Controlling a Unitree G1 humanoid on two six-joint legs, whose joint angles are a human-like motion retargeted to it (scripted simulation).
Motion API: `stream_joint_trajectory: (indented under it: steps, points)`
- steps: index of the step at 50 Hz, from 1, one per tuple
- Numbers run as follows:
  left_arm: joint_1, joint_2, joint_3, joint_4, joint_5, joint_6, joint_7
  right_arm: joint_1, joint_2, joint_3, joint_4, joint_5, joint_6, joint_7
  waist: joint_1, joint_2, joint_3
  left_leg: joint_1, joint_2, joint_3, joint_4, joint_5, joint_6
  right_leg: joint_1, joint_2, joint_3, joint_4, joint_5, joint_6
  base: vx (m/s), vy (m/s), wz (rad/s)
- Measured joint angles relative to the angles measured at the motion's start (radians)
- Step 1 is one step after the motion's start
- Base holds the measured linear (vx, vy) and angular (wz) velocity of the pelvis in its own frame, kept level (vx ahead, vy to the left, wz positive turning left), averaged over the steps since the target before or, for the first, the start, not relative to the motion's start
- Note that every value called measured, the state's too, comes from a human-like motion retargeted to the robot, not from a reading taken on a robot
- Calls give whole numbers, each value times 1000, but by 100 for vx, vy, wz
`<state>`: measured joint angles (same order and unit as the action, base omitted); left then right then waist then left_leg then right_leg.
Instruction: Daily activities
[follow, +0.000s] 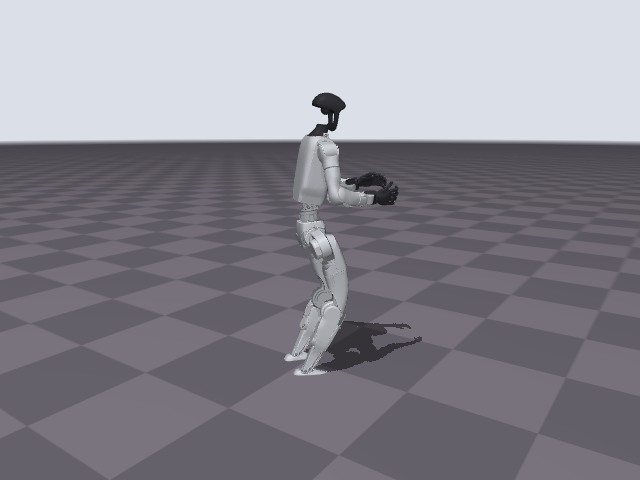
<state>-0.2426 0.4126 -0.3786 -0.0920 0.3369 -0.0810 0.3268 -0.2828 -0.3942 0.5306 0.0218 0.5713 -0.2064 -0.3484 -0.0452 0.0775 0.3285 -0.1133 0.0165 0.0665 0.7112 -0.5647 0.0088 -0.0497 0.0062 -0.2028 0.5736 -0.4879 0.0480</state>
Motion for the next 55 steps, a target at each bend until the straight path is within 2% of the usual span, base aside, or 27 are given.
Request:
stream_joint_trajectory:
  steps: [4, 10, 13, 18, 22, 28, 33, 38, 42, 45, 48, 53, 55]
  points:
    - [43, -6, 18, -33, -8, -7, -17, 56, 22, 1, 4, 105, 4, 100, -1, -4, -6, 9, -7, 0, -29, 13, 3, 6, -7, -4, -19, 15, 8, 0, 0, 0]
    - [219, 44, -14, 20, 11, 6, -148, -51, -2, -48, -395, 200, -43, 208, -24, -22, -3, 7, -4, 25, -41, 21, 20, -13, -2, 27, -27, 30, 16, 3, 2, -36]
    - [268, 61, -26, 71, 27, 17, -184, -146, -1, -66, -572, 185, -53, 214, -32, -33, -7, 6, -1, 44, -63, 29, 27, -24, 4, 51, -49, 44, 19, 4, 1, -44]
    - [295, 45, -19, 121, 28, 40, -151, -216, 14, -68, -668, 123, -59, 172, -35, -44, -7, -1, 10, 70, -56, 21, 30, -40, 13, 77, -49, 46, 30, 3, 1, -35]
    - [228, 26, 15, 130, 5, 53, -71, -166, 19, -39, -577, 70, -38, 103, -27, -56, -9, 2, 10, 81, -70, 23, 29, -42, 14, 83, -62, 52, 40, 1, 1, -16]
    - [-15, -25, 54, 60, 11, 90, 112, -28, 41, 49, -87, -41, 53, -25, -9, -63, -24, 26, 0, 79, -108, 38, 14, -22, 3, 66, -88, 54, 54, 0, 0, 0]
    - [-340, -84, 17, -25, 64, 122, 212, 15, 94, 158, 235, -77, 108, -25, -14, -58, -41, 28, 0, 72, -105, 48, 2, -19, -1, 55, -77, 53, 56, -2, -1, 0]
    - [-616, -146, -57, -34, 90, 153, 227, -17, 87, 237, 268, -69, 93, 31, -37, -59, -45, 14, -2, 68, -108, 57, -1, -42, 0, 64, -66, 57, 57, 0, 0, 0]
    - [-683, -173, -120, 47, 66, 165, 215, -68, 37, 276, 167, -39, 71, 62, -54, -67, -36, 1, -4, 76, -117, 58, 5, -72, 0, 77, -52, 60, 65, -4, 3, -23]
    - [-631, -163, -171, 137, 50, 162, 190, -126, -7, 288, 48, -25, 55, 66, -64, -76, -26, -6, -5, 86, -126, 57, 17, -95, 0, 89, -37, 62, 74, 0, 4, -29]
    - [-481, -120, -201, 201, 58, 135, 156, -180, -43, 240, -115, -23, 30, 28, -74, -86, -16, 1, -14, 98, -172, 75, 31, -111, -2, 105, -48, 76, 83, 4, 4, -36]
    - [-21, -31, -103, 154, 35, 75, 126, -162, -19, 13, -444, -80, -60, -155, -67, -95, -7, 31, -17, 129, -250, 98, 46, -94, 12, 143, -131, 109, 94, 9, 3, -48]
    - [104, -36, -51, 152, 11, 66, 140, -147, 10, -54, -513, -92, -96, -207, -58, -92, 4, 33, -12, 142, -237, 94, 49, -90, 15, 156, -132, 108, 96, 7, 1, -36]
